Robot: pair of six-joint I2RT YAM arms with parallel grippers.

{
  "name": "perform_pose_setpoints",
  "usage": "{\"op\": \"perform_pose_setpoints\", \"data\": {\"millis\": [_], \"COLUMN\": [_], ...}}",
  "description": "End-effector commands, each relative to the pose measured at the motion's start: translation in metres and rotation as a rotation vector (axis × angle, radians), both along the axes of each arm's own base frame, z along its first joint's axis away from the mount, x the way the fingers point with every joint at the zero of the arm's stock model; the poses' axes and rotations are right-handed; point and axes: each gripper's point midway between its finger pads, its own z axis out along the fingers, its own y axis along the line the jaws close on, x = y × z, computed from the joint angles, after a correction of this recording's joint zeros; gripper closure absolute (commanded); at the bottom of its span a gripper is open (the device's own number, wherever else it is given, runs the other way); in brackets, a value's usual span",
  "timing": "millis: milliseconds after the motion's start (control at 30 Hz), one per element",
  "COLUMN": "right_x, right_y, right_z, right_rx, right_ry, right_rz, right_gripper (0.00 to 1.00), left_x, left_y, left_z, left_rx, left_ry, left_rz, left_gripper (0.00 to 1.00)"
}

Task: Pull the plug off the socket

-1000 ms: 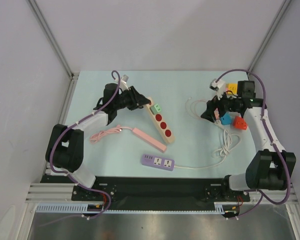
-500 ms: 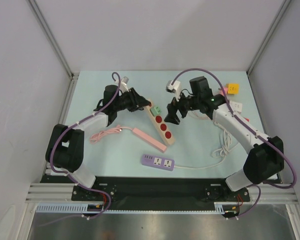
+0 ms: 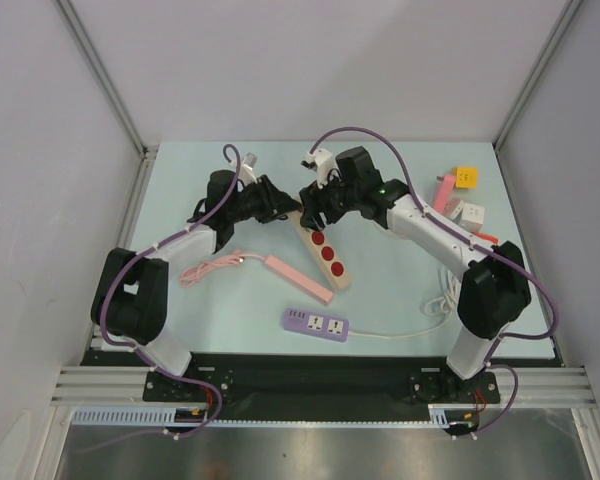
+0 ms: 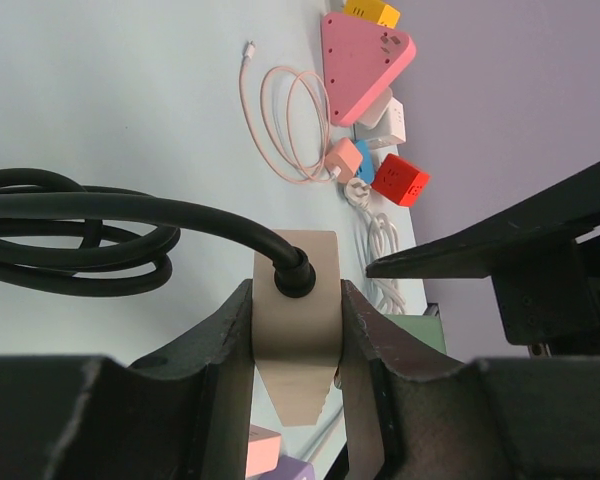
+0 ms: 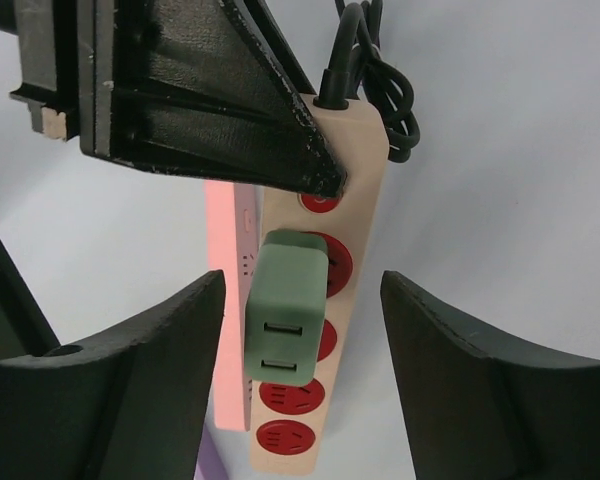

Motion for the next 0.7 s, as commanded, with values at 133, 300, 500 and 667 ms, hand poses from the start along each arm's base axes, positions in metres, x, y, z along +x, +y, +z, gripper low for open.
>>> {"op": "perform_pose_setpoints", "data": {"millis": [133,300,500,667], "right_x": [0.005,-0.002,0.006,0.023], "right_y": [0.016,0.023,0.014,-0.008], "right_z": [0.006,0.0,0.004,0.025], "right_rx": [0.009,-0.016,-0.076,-0.136], "right_ry": [0.005,0.016,-0.047,-0.193], "right_rz": [-0.039,-0.021,-0.081,-0.184], "right_gripper": [0.4,0.59,1.0,1.0], "left_x": [0.001,0.002,0.008,0.017], "left_y": [-0.002,0.0,0.009,0.026], "left_z": [0.045,0.043,0.034,0.025], "left_rx": [-0.072,-0.067,-0.02,0.028], "left_ry": [-0.106,-0.099,-0.084,-0.077], "left_rz": [-0.007,0.002,0.058,0.128], "left_gripper": [1.0,1.0,1.0,1.0]}}
